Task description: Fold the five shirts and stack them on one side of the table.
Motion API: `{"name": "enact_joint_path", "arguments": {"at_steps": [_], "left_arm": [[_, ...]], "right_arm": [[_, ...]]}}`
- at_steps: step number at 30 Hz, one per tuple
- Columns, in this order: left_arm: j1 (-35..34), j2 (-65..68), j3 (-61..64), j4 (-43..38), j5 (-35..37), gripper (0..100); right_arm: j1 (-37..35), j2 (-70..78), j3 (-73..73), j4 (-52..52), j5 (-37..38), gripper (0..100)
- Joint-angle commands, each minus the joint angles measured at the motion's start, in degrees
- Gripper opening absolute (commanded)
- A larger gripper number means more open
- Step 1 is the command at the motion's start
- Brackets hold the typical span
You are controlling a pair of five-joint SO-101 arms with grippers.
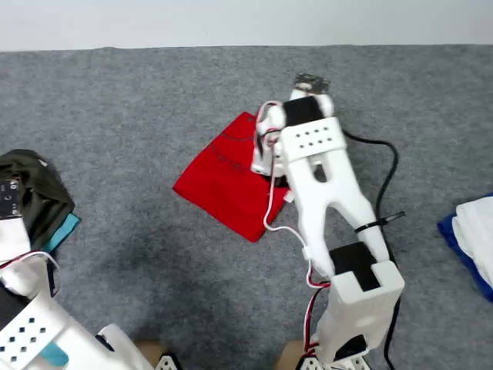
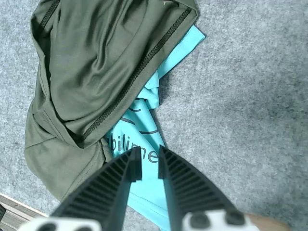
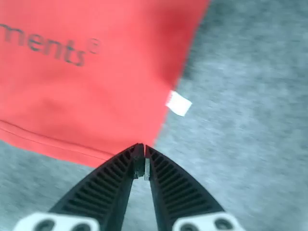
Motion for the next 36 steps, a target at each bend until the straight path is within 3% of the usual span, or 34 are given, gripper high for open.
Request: {"name": "enact_joint_path", "arguments": {"at_steps": [1, 6, 8, 25, 36], "left_arm": [[-0.35, -0.62, -0.22, -0.97, -0.26, 7], [0.00, -0.35, -0.22, -1.32, -0.53, 7], [0.00, -0.26, -0.13, -1.32, -0.53, 7], [0.09, -0.26, 2.77, -4.84, -0.53, 7], [0.09, -0.26, 2.86, -4.92, -0.53, 7]], "right_arm": [[-0.75, 2.33, -0.18, -5.32, -6.07, 11.5], [-1.01, 8.48, -0.26, -12.88, -11.60, 40.7], [-1.01, 10.33, -0.26, -15.60, -12.84, 45.0], [-1.80, 15.96, -0.26, -29.41, -13.19, 39.9], [-1.89, 25.89, -5.89, -29.76, -13.36, 39.7]]}}
